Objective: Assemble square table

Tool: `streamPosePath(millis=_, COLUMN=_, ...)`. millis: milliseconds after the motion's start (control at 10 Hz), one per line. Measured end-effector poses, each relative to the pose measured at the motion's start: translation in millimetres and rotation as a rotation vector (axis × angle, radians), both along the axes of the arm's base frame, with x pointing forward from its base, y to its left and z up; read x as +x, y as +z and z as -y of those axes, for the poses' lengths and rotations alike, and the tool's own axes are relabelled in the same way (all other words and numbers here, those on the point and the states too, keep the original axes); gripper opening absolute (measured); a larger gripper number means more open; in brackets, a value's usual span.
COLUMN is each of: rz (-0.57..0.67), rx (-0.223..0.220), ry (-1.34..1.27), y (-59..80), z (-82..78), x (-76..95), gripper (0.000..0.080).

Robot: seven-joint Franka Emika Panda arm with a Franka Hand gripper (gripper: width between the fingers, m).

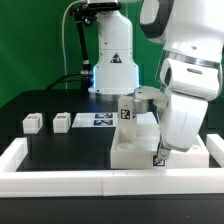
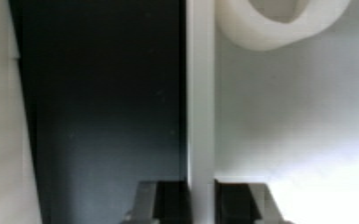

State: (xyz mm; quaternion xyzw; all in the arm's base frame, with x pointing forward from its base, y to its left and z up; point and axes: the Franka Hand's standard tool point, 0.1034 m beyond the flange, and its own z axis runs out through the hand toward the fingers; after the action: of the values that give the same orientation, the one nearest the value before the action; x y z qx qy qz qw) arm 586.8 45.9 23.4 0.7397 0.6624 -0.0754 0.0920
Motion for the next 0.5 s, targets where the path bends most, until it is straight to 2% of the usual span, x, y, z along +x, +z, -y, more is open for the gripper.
streamPosePath(millis=400, rz=-0.003, rx=-0.002, ry=0.011, y=-0.4, z=1.1, x=0.3, gripper=0.0063)
streamPosePath(millis=500, rz=-0.012, rx=-0.008, ry=0.075, y=-0.9, z=-3.4, x=2.8, gripper=0.0063)
